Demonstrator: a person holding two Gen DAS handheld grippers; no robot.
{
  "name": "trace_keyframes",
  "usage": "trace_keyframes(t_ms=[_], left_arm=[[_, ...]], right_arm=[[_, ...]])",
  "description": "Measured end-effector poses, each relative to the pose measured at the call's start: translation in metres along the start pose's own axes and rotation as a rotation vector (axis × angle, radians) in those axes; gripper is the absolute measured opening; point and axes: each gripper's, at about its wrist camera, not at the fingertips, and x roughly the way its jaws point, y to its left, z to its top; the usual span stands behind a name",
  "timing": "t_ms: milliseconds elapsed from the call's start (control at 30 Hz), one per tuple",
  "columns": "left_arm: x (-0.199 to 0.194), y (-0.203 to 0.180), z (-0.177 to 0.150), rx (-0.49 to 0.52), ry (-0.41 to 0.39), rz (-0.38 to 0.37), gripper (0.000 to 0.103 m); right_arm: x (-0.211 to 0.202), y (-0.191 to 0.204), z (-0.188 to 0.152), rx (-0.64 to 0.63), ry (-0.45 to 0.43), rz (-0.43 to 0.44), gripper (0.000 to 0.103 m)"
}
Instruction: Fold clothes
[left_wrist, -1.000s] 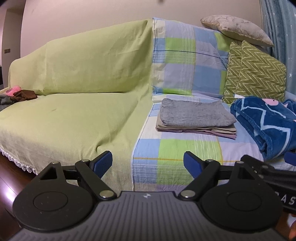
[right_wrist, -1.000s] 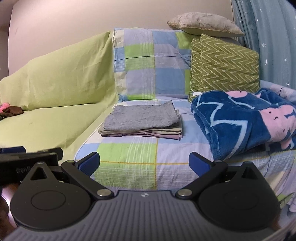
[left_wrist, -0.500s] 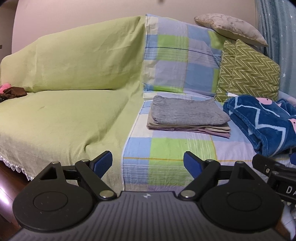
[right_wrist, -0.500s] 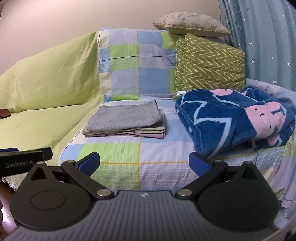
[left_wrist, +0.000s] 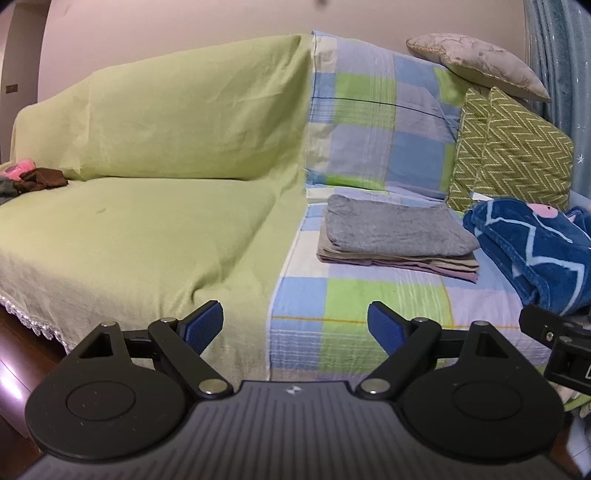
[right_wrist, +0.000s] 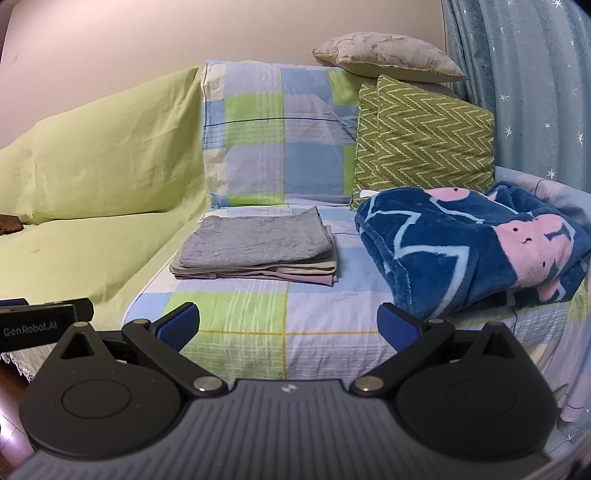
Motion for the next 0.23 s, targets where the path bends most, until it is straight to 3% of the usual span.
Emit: trace_keyframes(t_ms=[133,233], left_arm=[[-0.0079,-0.0056,0.0004,0.018,-0.056,0.010,0.098],[-0.0075,-0.0072,0.0021,0.010,-0.042,-0.026,0.099]], right_arm=[[-0.0040,-0.0012,0.0014,0.004,-0.004,-0.011,0.101],[-0.0073,-0.0037,0.0031,0.008,-0.008,-0.021,0.101]])
